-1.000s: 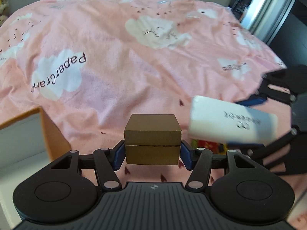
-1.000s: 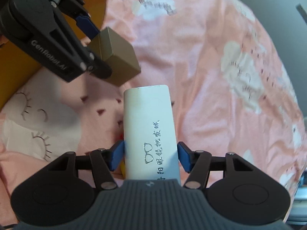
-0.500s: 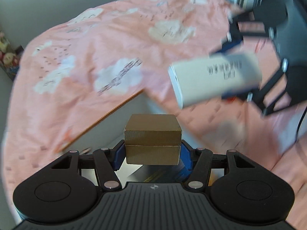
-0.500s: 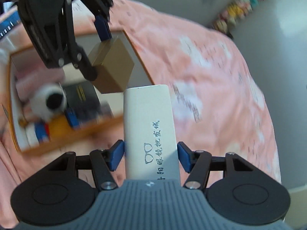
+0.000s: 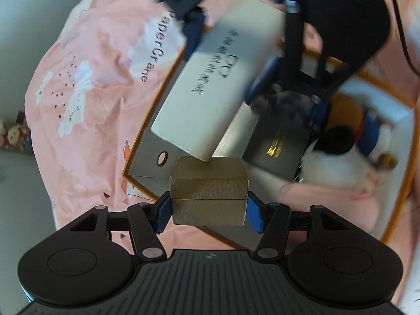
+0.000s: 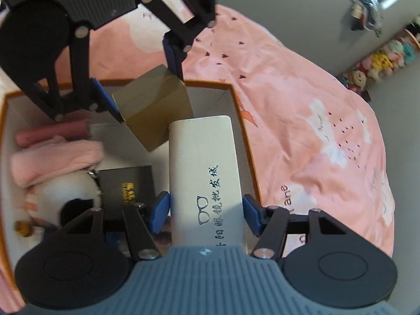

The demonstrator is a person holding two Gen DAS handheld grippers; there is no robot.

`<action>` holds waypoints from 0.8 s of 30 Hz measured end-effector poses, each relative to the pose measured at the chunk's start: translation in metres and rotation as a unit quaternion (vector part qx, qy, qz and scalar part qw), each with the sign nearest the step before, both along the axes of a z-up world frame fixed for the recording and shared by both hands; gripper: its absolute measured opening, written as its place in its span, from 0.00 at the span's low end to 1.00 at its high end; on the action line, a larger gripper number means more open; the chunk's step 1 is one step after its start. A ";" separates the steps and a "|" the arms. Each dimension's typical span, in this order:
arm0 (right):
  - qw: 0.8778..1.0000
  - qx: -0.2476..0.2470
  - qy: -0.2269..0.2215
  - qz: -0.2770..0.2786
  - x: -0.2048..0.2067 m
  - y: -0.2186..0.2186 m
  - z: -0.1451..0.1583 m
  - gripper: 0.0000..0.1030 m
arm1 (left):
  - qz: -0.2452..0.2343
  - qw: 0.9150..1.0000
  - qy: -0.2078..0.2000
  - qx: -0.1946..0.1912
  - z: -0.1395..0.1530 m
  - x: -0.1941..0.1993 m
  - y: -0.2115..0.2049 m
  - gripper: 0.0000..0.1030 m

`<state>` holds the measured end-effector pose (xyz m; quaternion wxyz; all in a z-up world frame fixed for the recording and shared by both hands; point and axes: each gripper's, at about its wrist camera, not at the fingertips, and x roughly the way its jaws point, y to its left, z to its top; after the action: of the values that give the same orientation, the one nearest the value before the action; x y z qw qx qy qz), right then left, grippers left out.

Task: Organize objects
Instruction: 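Carry the brown box and white glasses case over the open box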

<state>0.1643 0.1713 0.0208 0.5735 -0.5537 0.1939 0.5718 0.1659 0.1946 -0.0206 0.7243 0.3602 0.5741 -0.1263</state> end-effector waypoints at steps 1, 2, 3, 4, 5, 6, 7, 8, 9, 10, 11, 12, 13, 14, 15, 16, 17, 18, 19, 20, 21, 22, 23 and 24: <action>1.000 -0.003 -0.003 0.006 0.002 0.003 -0.005 0.60 | -0.008 1.000 0.004 0.009 -0.006 0.001 0.001 0.65; 1.000 -0.005 -0.004 0.012 0.004 0.006 -0.010 0.60 | -0.015 1.000 0.010 0.015 -0.012 0.003 0.002 0.65; 1.000 -0.006 -0.003 0.016 0.006 0.008 -0.014 0.60 | -0.023 0.999 0.013 0.022 -0.017 0.004 0.003 0.65; 1.000 -0.006 -0.004 0.021 0.007 0.009 -0.019 0.60 | -0.032 0.999 0.015 0.031 -0.021 0.004 0.003 0.65; 1.000 -0.005 -0.010 0.028 0.008 0.010 -0.024 0.60 | -0.044 0.998 0.016 0.039 -0.024 0.005 0.003 0.65; 0.999 -0.005 -0.016 0.036 0.009 0.011 -0.029 0.60 | -0.052 0.997 0.018 0.047 -0.028 0.006 0.002 0.65; 0.999 -0.008 -0.023 0.041 0.010 0.012 -0.034 0.60 | -0.058 0.997 0.019 0.054 -0.031 0.008 0.002 0.65; 0.998 -0.012 -0.028 0.046 0.011 0.014 -0.040 0.60 | -0.063 0.996 0.020 0.062 -0.035 0.010 0.002 0.65; 0.998 -0.017 -0.031 0.050 0.011 0.015 -0.045 0.60 | -0.070 0.995 0.022 0.069 -0.038 0.011 0.002 0.65; 0.998 -0.020 -0.033 0.055 0.012 0.017 -0.050 0.60 | -0.076 0.994 0.024 0.075 -0.042 0.012 0.003 0.65; 0.998 -0.023 -0.032 0.057 0.013 0.018 -0.054 0.60 | -0.080 0.993 0.027 0.078 -0.045 0.014 0.004 0.65; 0.998 -0.027 -0.028 0.058 0.015 0.020 -0.058 0.60 | -0.082 0.993 0.029 0.079 -0.049 0.015 0.005 0.65; 0.998 -0.029 -0.024 0.057 0.017 0.021 -0.062 0.60 | -0.084 0.993 0.031 0.079 -0.052 0.016 0.007 0.65; 0.998 -0.031 -0.021 0.056 0.019 0.021 -0.065 0.60 | -0.087 0.992 0.031 0.080 -0.055 0.017 0.008 0.65; 0.998 -0.032 -0.020 0.055 0.021 0.022 -0.068 0.60 | -0.089 0.992 0.031 0.081 -0.058 0.017 0.010 0.65; 0.998 -0.033 -0.019 0.054 0.023 0.022 -0.071 0.60 | -0.090 0.992 0.032 0.080 -0.061 0.018 0.012 0.65; 0.998 -0.033 -0.018 0.053 0.024 0.022 -0.073 0.60 | -0.090 0.992 0.033 0.080 -0.063 0.019 0.013 0.65; 0.998 -0.033 -0.016 0.053 0.025 0.022 -0.075 0.60 | -0.090 0.992 0.036 0.079 -0.064 0.021 0.014 0.65; 0.998 -0.034 -0.013 0.053 0.026 0.022 -0.076 0.60 | -0.090 0.992 0.039 0.077 -0.066 0.022 0.016 0.65; 0.998 -0.035 -0.010 0.051 0.027 0.022 -0.077 0.60 | -0.090 0.992 0.043 0.075 -0.067 0.023 0.017 0.65; 0.998 -0.034 -0.008 0.049 0.028 0.022 -0.078 0.60 | -0.090 0.992 0.045 0.075 -0.068 0.024 0.018 0.65; 0.998 -0.033 -0.008 0.051 0.028 0.022 -0.078 0.60 | -0.089 0.992 0.048 0.075 -0.070 0.025 0.020 0.65; 0.998 -0.032 -0.008 0.054 0.028 0.021 -0.079 0.60 | -0.089 0.992 0.049 0.076 -0.071 0.026 0.021 0.65; 0.998 -0.032 -0.010 0.055 0.028 0.020 -0.079 0.60 | -0.090 0.992 0.051 0.076 -0.072 0.026 0.022 0.65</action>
<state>0.1926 0.1914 -0.0578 0.5250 -0.5873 0.1760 0.5903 0.1921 0.2163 -0.0921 0.6502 0.4573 0.5839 -0.1650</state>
